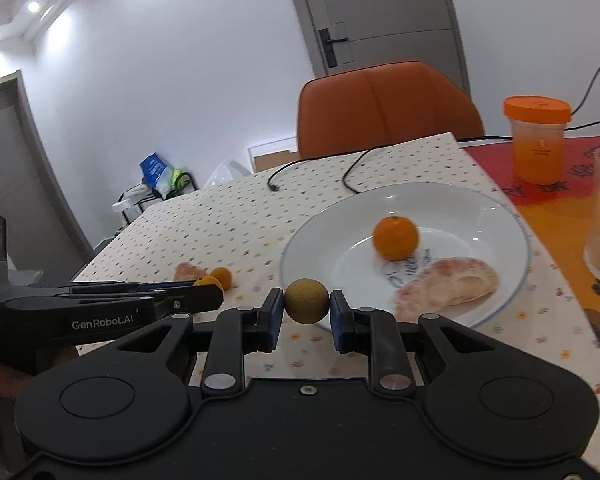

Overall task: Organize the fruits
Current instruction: 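Carry the green fruit with the right tool while the left tool carries the mandarin to the plate, then open the right tool over the plate while the left tool releases the mandarin there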

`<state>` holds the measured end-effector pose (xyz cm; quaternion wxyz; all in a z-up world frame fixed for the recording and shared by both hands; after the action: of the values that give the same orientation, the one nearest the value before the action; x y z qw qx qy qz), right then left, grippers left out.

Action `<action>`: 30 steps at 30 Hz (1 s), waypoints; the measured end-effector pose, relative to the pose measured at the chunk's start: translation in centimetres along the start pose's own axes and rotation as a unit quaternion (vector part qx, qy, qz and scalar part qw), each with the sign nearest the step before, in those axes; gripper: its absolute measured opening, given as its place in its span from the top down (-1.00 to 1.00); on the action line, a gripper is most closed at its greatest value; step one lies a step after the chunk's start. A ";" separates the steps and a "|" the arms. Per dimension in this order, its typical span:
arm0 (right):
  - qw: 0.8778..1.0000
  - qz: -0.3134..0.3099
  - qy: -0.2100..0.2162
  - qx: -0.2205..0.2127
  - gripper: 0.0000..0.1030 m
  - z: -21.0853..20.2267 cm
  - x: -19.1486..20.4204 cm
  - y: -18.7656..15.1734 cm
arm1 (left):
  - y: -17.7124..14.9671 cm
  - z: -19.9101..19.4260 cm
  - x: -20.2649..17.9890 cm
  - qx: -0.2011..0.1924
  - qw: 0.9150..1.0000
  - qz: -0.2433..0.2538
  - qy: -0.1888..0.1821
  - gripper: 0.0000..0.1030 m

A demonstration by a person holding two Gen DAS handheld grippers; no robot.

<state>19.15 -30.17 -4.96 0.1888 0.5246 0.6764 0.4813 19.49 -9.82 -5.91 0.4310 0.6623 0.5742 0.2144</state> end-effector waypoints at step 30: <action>0.996 0.043 -0.057 -0.044 -0.24 -1.8 -5.4 -1.0 | 3.6 3.4 -4.5 0.006 0.998 0.065 0.000 0.26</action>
<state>19.33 -35.82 -6.34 0.2292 0.5708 0.6198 0.4874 23.06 -15.02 -3.87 0.4122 0.7010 0.5311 0.2381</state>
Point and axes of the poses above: each gripper's, at about its wrist camera, not at the fingertips, and z roughly the way its jaws point, x to its left, y to its top, the point moved 2 cm from there along z, roughly the way its jaws point
